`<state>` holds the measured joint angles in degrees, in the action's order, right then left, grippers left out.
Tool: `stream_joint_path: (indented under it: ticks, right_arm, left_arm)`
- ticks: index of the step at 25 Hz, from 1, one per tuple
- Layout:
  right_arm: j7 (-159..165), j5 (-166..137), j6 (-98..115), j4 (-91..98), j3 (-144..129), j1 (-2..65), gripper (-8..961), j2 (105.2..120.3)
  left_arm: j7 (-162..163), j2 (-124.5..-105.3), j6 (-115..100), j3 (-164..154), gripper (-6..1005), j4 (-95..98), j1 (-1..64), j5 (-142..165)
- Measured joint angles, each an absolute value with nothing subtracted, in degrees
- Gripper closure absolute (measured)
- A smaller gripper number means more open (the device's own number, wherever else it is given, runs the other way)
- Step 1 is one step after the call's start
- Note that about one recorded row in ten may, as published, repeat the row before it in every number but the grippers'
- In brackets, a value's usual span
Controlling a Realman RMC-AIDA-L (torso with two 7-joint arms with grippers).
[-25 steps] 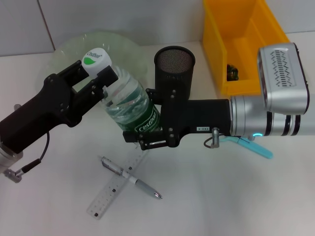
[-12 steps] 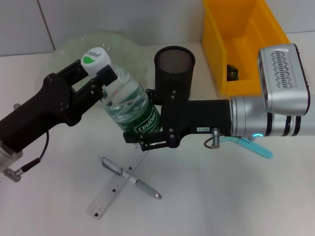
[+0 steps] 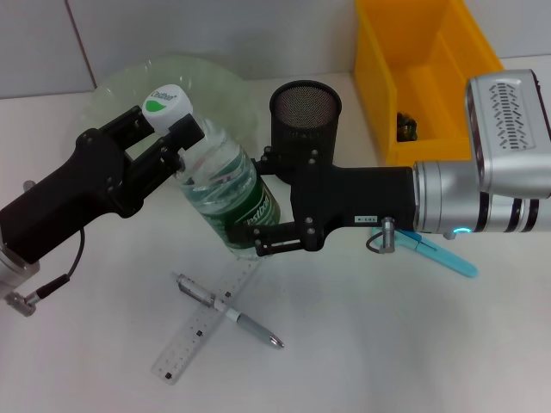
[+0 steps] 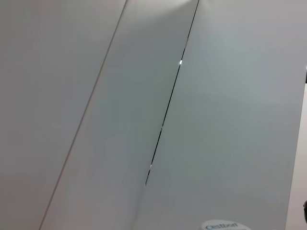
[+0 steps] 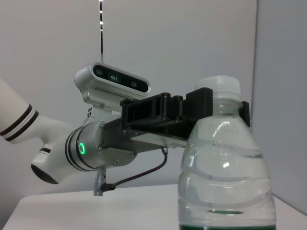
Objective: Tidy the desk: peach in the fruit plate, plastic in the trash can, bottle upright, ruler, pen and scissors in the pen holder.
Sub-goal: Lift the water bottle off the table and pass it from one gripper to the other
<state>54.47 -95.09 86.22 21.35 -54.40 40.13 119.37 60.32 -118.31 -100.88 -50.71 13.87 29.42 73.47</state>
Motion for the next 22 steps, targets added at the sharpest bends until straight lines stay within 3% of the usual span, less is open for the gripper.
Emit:
stream_joint_path:
  ticks: [22]
  right_arm:
    - [55.70,-95.09,87.70,23.21,-53.89,37.56,138,119.19]
  left_arm:
    - [60.15,-118.30,-100.19,-50.27,567,14.06,29.44,73.34]
